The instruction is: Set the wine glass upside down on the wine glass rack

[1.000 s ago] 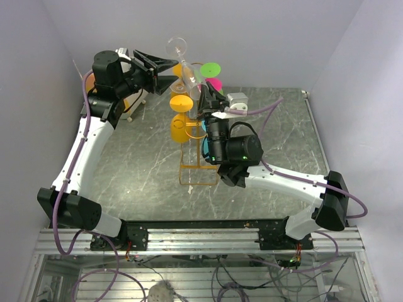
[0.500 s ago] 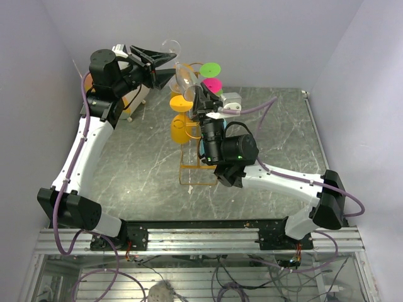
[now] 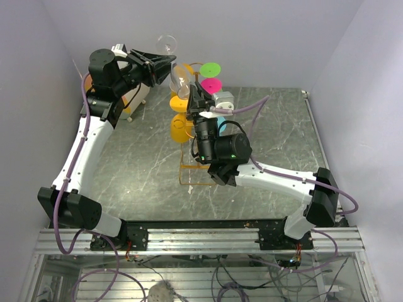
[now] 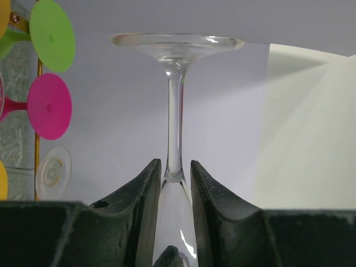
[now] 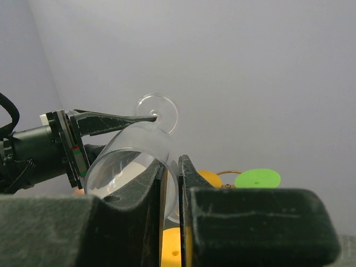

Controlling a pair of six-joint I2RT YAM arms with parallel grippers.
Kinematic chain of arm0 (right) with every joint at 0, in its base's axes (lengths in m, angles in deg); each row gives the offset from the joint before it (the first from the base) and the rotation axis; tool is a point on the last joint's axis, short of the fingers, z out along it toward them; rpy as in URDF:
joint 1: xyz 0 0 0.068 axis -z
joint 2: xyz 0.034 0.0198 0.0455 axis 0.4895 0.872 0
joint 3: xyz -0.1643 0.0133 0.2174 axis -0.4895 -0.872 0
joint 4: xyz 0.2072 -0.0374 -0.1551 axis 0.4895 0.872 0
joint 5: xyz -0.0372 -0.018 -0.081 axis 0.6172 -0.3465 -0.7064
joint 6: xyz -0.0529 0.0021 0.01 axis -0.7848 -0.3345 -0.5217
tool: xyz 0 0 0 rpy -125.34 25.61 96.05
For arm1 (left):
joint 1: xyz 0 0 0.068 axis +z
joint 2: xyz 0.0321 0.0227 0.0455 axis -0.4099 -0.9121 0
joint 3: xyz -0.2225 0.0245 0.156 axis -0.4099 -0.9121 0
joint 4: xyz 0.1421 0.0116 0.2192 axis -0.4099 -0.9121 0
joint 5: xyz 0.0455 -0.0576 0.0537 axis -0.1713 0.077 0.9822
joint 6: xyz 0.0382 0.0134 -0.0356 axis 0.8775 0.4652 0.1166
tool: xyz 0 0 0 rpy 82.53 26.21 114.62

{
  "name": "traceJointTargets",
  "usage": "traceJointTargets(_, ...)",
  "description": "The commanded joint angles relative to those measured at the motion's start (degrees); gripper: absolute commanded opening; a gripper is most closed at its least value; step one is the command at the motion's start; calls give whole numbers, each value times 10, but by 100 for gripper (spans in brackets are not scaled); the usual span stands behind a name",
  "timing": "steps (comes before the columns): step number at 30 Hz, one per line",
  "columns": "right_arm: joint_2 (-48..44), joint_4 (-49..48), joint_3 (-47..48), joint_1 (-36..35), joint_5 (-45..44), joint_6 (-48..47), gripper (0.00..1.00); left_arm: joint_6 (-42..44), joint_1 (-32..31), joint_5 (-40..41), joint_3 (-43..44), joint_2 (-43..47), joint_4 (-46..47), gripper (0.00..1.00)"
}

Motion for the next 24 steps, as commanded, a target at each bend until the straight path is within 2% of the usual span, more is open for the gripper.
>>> traceJointTargets(1, 16, -20, 20, -10, 0, -15, 0, -9, 3, -22, 2, 1, 39, 39)
traceJointTargets(8, 9, 4, 14, -14, 16, 16, 0, 4, 3, -16, -2, 2, 37, 43)
traceJointTargets(11, 7, 0, 11, -16, 11, 10, 0, 11, 3, -11, -3, 2, 36, 36)
traceJointTargets(15, 4, 5, 9, -16, 12, 15, 0, 33, 3, 2, 9, -1, 22, 9)
traceJointTargets(19, 1, 18, 7, -19, 21, 23, 0, 76, 4, 19, 20, -4, 24, 7)
traceJointTargets(24, -12, 56, -7, -19, 52, 40, 0, 221, 4, -17, 27, -10, 149, 7)
